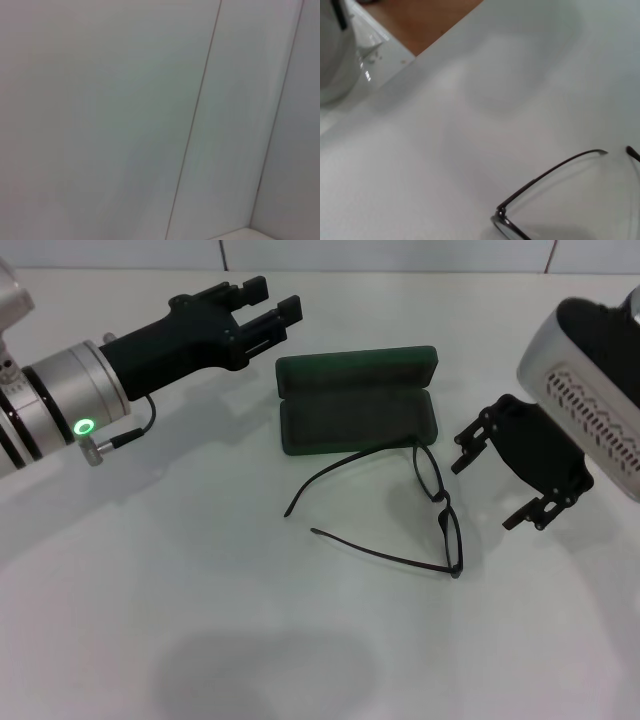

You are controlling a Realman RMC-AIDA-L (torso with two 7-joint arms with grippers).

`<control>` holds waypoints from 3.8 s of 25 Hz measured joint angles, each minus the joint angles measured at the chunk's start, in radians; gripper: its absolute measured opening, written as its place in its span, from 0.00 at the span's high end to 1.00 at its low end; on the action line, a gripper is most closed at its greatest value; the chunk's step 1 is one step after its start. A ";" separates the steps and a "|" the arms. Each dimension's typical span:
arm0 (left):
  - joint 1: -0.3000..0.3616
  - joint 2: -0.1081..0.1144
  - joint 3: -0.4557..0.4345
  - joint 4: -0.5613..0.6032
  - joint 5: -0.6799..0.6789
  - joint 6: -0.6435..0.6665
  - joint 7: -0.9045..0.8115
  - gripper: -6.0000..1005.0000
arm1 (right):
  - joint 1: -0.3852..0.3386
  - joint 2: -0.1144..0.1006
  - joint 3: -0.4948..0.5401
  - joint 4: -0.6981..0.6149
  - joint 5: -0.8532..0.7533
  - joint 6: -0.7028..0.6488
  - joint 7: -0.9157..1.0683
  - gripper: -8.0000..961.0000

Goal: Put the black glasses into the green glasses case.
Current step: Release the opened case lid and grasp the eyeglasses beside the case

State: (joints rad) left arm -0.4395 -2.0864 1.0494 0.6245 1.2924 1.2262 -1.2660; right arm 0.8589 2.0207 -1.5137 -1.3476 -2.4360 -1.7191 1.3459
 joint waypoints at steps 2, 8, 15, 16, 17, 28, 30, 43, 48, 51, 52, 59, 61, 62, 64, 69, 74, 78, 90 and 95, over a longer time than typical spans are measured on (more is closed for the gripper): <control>0.000 -0.002 -0.001 -0.008 0.000 0.001 0.003 0.43 | 0.000 0.001 -0.023 0.003 -0.008 0.016 -0.022 0.25; -0.013 -0.001 -0.010 -0.030 0.000 0.000 0.003 0.43 | -0.009 0.002 -0.062 0.002 -0.036 0.075 -0.078 0.25; -0.028 0.003 -0.015 -0.028 0.000 -0.001 0.005 0.43 | -0.012 0.003 -0.082 -0.002 -0.042 0.100 -0.146 0.26; -0.029 0.003 -0.015 -0.028 0.000 -0.001 0.007 0.43 | -0.013 0.003 -0.091 -0.002 -0.042 0.102 -0.154 0.26; -0.030 0.004 -0.016 -0.027 0.000 -0.002 0.010 0.43 | -0.017 0.003 -0.104 -0.002 -0.042 0.104 -0.159 0.26; -0.031 0.006 -0.027 -0.028 0.001 -0.008 0.036 0.43 | -0.032 0.004 -0.234 0.008 -0.075 0.157 -0.190 0.26; -0.031 0.006 -0.027 -0.029 0.001 -0.008 0.040 0.43 | -0.032 0.004 -0.252 0.009 -0.080 0.169 -0.190 0.26; -0.030 0.007 -0.028 -0.031 0.006 -0.010 0.044 0.43 | -0.032 0.006 -0.334 0.025 -0.093 0.254 -0.188 0.26; -0.031 0.009 -0.028 -0.031 0.010 -0.010 0.045 0.43 | -0.024 0.007 -0.346 0.038 -0.097 0.282 -0.185 0.27; -0.032 0.009 -0.028 -0.031 0.010 -0.010 0.045 0.43 | -0.023 0.007 -0.374 0.060 -0.106 0.326 -0.185 0.28; -0.031 0.010 -0.028 -0.031 0.011 -0.010 0.045 0.43 | -0.022 0.007 -0.381 0.069 -0.109 0.337 -0.186 0.28; -0.032 0.013 -0.028 -0.032 0.012 -0.010 0.045 0.43 | -0.010 0.007 -0.412 0.107 -0.111 0.386 -0.187 0.30; -0.032 0.014 -0.028 -0.032 0.012 -0.010 0.045 0.43 | -0.007 0.007 -0.423 0.117 -0.111 0.408 -0.187 0.31; -0.032 0.014 -0.028 -0.032 0.012 -0.010 0.045 0.43 | -0.006 0.007 -0.426 0.120 -0.111 0.414 -0.187 0.31; -0.033 0.014 -0.028 -0.032 0.012 -0.010 0.048 0.43 | -0.006 0.007 -0.438 0.125 -0.111 0.431 -0.185 0.32; -0.033 0.014 -0.028 -0.032 0.012 -0.010 0.054 0.43 | -0.005 0.007 -0.467 0.128 -0.108 0.459 -0.180 0.36; -0.032 0.014 -0.028 -0.032 0.012 -0.010 0.054 0.43 | -0.008 0.007 -0.509 0.141 -0.109 0.497 -0.177 0.38; -0.032 0.014 -0.025 -0.032 0.012 -0.009 0.054 0.43 | -0.008 0.007 -0.522 0.155 -0.111 0.514 -0.177 0.40; -0.031 0.013 -0.026 -0.032 0.011 -0.004 0.052 0.43 | -0.014 0.007 -0.521 0.163 -0.112 0.543 -0.177 0.52; -0.031 0.012 -0.026 -0.032 0.011 -0.004 0.051 0.43 | -0.024 0.007 -0.514 0.158 -0.112 0.543 -0.177 0.61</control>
State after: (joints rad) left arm -0.4703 -2.0741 1.0231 0.5921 1.3038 1.2227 -1.2146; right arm 0.8352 2.0278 -2.0275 -1.1892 -2.5480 -1.1760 1.1689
